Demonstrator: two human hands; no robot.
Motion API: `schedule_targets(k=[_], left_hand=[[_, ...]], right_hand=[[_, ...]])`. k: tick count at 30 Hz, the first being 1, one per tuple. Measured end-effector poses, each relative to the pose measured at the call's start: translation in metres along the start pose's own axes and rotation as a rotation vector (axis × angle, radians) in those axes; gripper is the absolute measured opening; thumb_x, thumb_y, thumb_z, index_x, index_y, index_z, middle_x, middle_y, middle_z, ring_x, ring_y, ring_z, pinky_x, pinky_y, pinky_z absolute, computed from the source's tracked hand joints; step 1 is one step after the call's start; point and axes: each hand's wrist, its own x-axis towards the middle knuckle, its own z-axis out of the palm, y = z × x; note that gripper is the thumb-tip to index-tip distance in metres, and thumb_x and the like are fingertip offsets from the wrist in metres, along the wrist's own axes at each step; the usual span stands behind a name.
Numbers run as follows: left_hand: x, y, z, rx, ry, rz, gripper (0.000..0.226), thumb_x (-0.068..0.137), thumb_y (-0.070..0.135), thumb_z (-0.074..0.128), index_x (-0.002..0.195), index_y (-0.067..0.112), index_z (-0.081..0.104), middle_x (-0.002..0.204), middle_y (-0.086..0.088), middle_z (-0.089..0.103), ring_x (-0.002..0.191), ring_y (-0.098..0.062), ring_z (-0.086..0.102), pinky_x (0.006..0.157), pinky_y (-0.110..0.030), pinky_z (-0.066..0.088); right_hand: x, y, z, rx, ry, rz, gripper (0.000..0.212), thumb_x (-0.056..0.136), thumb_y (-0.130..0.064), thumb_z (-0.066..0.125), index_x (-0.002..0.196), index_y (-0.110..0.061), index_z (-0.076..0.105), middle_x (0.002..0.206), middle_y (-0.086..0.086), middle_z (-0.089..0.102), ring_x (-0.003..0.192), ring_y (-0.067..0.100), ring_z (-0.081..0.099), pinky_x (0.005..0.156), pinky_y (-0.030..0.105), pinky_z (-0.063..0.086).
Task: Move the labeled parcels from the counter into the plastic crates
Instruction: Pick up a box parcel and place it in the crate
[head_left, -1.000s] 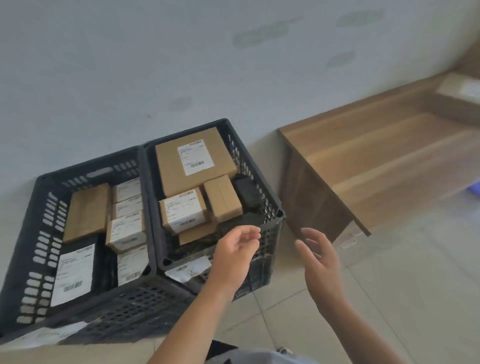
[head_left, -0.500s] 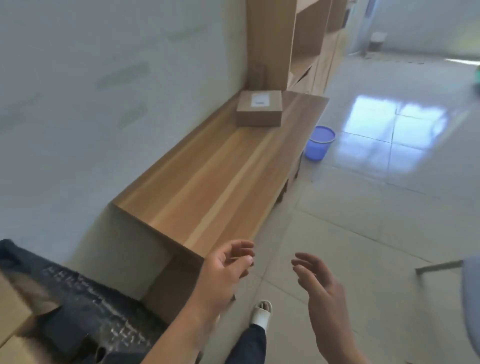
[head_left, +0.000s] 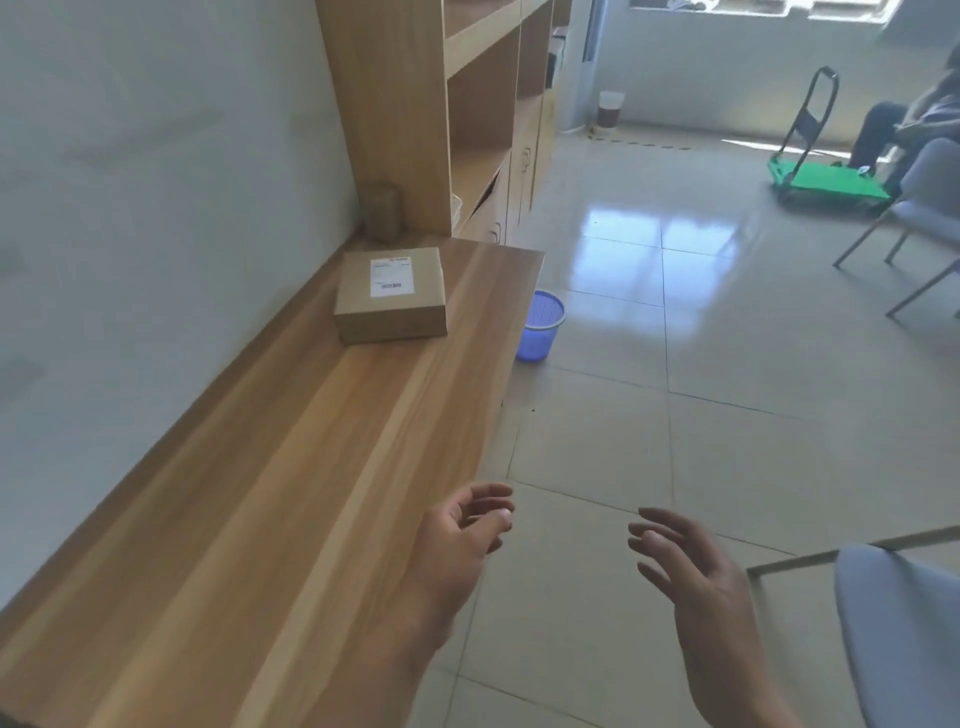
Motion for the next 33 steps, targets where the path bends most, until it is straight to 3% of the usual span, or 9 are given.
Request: schedule_targets(k=[7, 13, 18, 21, 25, 29, 33], left_hand=[[0.108, 0.03, 0.053, 0.09, -0.018, -0.009, 0.022, 0.095, 0.005, 0.067, 0.106, 0.021, 0.077, 0.101, 0.001, 0.078, 0.099, -0.016, 0.072, 0.079, -0.023, 0.057], [0.195, 0.061, 0.084, 0.115, 0.157, -0.033, 0.024, 0.095, 0.0, 0.065, 0.103, 0.02, 0.077, 0.103, -0.004, 0.076, 0.096, -0.017, 0.07, 0.086, -0.032, 0.057], [0.257, 0.093, 0.095, 0.083, 0.31, -0.043, 0.023, 0.095, 0.005, 0.067, 0.104, 0.023, 0.078, 0.103, -0.001, 0.077, 0.101, -0.018, 0.072, 0.082, -0.028, 0.058], [0.278, 0.098, 0.089, 0.073, 0.389, -0.085, 0.025, 0.096, 0.008, 0.068, 0.102, 0.029, 0.079, 0.101, 0.004, 0.078, 0.101, -0.015, 0.073, 0.088, -0.031, 0.059], [0.298, 0.092, 0.07, 0.075, 0.503, -0.152, 0.026, 0.097, 0.01, 0.068, 0.101, 0.033, 0.079, 0.104, 0.004, 0.077, 0.106, -0.017, 0.071, 0.094, -0.036, 0.058], [0.336, 0.081, 0.03, 0.092, 0.616, -0.191, 0.022, 0.097, 0.019, 0.071, 0.115, 0.032, 0.069, 0.122, 0.001, 0.068, 0.115, -0.017, 0.064, 0.096, -0.034, 0.05], [0.4, 0.074, -0.036, 0.128, 0.773, -0.225, 0.047, 0.093, 0.031, 0.076, 0.136, 0.031, 0.056, 0.144, -0.001, 0.054, 0.132, -0.021, 0.053, 0.1, -0.035, 0.039]], right_hand=[[0.123, -0.012, 0.003, 0.096, 0.016, 0.074, 0.02, 0.098, -0.006, 0.063, 0.105, -0.018, 0.078, 0.098, 0.0, 0.08, 0.104, 0.025, 0.073, 0.087, 0.039, 0.054], [0.254, -0.045, 0.025, 0.11, -0.165, 0.126, 0.019, 0.097, -0.005, 0.063, 0.106, -0.014, 0.076, 0.104, 0.012, 0.077, 0.103, 0.028, 0.071, 0.093, 0.041, 0.055], [0.353, -0.079, 0.047, 0.081, -0.321, 0.174, 0.019, 0.098, -0.004, 0.061, 0.103, -0.014, 0.077, 0.102, 0.013, 0.076, 0.097, 0.027, 0.071, 0.09, 0.04, 0.054], [0.397, -0.089, 0.07, 0.009, -0.393, 0.214, 0.017, 0.099, -0.005, 0.061, 0.103, -0.014, 0.075, 0.101, 0.013, 0.075, 0.097, 0.027, 0.069, 0.092, 0.042, 0.053], [0.434, -0.098, 0.103, -0.039, -0.509, 0.243, 0.016, 0.098, -0.006, 0.063, 0.104, -0.015, 0.075, 0.097, 0.007, 0.076, 0.092, 0.023, 0.07, 0.084, 0.037, 0.055], [0.471, -0.099, 0.142, -0.144, -0.602, 0.258, 0.016, 0.097, -0.007, 0.064, 0.103, -0.017, 0.075, 0.092, 0.0, 0.077, 0.092, 0.021, 0.071, 0.083, 0.035, 0.055], [0.51, -0.1, 0.193, -0.242, -0.686, 0.25, 0.014, 0.098, -0.012, 0.066, 0.105, -0.021, 0.074, 0.099, 0.001, 0.077, 0.097, 0.021, 0.071, 0.083, 0.034, 0.054]])
